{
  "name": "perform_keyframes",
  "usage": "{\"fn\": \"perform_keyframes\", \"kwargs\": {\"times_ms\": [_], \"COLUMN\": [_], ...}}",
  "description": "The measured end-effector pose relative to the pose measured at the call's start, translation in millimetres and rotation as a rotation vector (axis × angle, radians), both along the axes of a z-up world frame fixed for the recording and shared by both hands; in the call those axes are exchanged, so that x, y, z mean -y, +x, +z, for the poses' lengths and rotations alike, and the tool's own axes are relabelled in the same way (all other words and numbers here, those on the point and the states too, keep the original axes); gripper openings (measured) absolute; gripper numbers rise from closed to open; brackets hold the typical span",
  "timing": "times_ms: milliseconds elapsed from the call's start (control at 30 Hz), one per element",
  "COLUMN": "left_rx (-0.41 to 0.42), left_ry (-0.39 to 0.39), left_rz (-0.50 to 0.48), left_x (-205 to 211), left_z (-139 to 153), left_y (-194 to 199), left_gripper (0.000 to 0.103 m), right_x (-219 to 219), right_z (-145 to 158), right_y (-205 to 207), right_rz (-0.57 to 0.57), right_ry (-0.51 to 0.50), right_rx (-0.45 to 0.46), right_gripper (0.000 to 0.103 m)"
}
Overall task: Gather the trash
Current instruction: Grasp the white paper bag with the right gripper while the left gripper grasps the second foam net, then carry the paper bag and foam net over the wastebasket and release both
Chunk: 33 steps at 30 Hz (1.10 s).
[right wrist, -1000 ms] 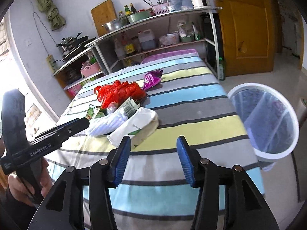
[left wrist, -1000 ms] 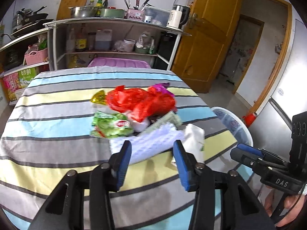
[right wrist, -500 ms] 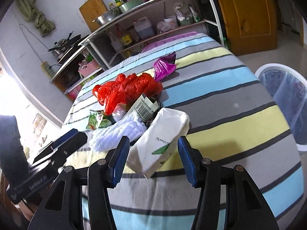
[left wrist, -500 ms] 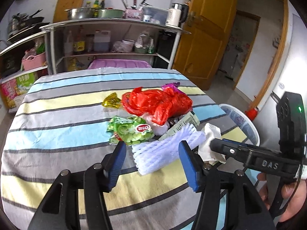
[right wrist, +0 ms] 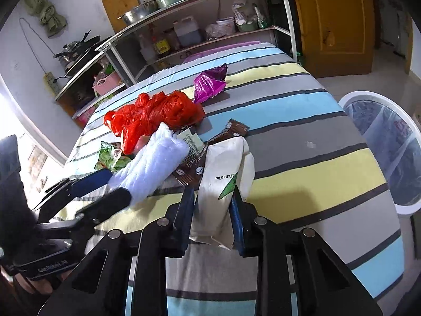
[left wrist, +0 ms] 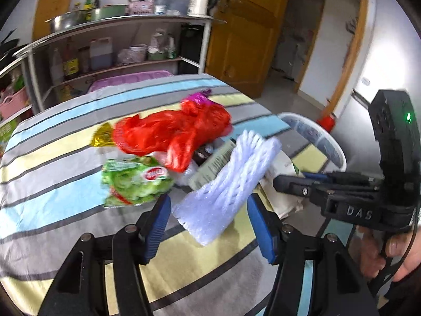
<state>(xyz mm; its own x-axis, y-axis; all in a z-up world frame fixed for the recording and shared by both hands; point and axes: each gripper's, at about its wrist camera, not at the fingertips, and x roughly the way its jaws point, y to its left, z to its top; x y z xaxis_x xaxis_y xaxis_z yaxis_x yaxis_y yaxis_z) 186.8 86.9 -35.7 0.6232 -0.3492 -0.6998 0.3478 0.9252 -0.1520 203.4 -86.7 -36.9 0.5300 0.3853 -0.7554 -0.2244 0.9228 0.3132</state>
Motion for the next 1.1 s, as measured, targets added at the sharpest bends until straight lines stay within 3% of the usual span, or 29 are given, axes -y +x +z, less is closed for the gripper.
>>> {"fn": "perform_keyframes", "kwargs": {"times_ms": [167,233,367,467,800,1100], "left_rx": [-0.027,-0.029,-0.023,-0.006,0.024,0.058], "left_ry": [0.038,0.043,0.018,-0.013,-0.149,-0.168], "left_rz": [-0.038,-0.041,-0.041,-0.046,-0.018,0.003], "left_x": [12,14,16,17,13,31], "left_z": [-7,-8,-6,-1,17,42], "left_y": [1,0,-4,-8,-26,-21], "left_gripper": [0.060,0.046,0.028,0.021,0.019,0.019], "right_x": [8,11,15,20,42,66], "right_z": [1,2,2,3,17,36], "right_y": [-3,-4,-6,-9,-22,-29], "right_rz": [0.002,0.000,0.000,-0.002,-0.010,-0.037], "right_ry": [0.011,0.015,0.014,0.016,0.031,0.040], "right_rx": [0.004,0.005,0.007,0.009,0.044,0.094], "right_gripper": [0.022,0.022,0.022,0.022,0.022,0.022]}}
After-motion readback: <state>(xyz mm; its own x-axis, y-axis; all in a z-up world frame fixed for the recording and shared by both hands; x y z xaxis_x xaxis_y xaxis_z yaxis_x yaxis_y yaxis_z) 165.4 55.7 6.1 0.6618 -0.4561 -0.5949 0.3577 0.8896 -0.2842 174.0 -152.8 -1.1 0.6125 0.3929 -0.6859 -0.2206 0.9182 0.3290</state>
